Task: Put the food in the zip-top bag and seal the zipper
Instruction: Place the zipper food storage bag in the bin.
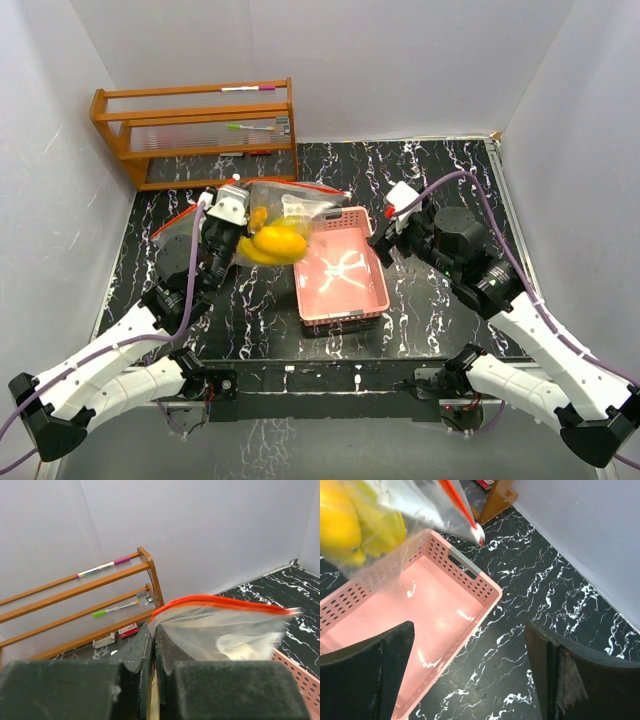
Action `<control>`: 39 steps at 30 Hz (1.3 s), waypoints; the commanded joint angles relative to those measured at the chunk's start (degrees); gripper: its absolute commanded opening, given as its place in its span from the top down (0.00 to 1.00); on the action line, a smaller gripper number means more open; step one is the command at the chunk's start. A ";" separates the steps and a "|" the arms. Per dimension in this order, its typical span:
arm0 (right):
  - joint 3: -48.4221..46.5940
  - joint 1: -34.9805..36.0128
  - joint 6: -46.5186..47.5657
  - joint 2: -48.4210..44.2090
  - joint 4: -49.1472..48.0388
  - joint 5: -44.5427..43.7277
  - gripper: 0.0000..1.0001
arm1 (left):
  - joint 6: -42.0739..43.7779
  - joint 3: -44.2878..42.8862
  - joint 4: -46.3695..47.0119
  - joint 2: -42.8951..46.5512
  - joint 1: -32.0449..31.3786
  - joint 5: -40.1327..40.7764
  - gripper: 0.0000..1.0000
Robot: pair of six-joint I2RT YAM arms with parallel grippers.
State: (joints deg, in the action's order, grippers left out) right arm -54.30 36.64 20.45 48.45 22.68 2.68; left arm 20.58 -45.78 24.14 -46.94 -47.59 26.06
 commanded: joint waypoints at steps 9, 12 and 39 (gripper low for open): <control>-8.41 -0.26 -25.74 7.05 8.05 -9.86 0.01 | -3.69 -8.20 1.72 -4.87 0.40 -1.00 1.00; -7.03 -0.26 -29.59 6.07 9.37 -12.31 0.01 | -5.27 -9.87 2.60 -7.40 0.39 -3.96 1.00; -3.10 -0.31 -35.81 -0.26 13.06 -13.26 0.01 | -25.76 5.38 26.69 -30.23 6.22 -12.23 0.80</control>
State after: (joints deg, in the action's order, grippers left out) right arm -57.36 36.45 -12.73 47.62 36.42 -12.40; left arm -0.05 -41.98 44.16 -77.21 -41.52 18.37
